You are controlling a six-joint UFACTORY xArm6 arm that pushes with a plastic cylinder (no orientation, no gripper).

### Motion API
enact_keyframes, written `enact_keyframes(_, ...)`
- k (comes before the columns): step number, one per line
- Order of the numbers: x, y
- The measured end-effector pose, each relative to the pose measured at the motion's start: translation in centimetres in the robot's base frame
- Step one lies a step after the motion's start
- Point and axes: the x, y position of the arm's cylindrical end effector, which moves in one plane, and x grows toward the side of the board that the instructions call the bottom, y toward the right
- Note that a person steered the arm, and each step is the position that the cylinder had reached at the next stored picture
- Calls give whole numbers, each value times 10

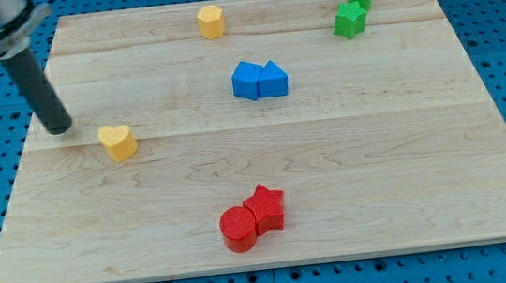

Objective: Place the yellow heart near to the red blocks

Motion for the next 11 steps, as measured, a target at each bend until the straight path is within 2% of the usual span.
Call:
enact_keyframes(1,11,46)
enact_keyframes(2,27,153)
enact_keyframes(3,29,131)
enact_keyframes(4,27,43)
enact_keyframes(5,46,95)
enact_keyframes(6,55,200)
enact_keyframes(7,58,189)
enact_keyframes(8,60,130)
enact_keyframes(9,88,160)
enact_keyframes(10,107,268)
enact_keyframes(11,110,317)
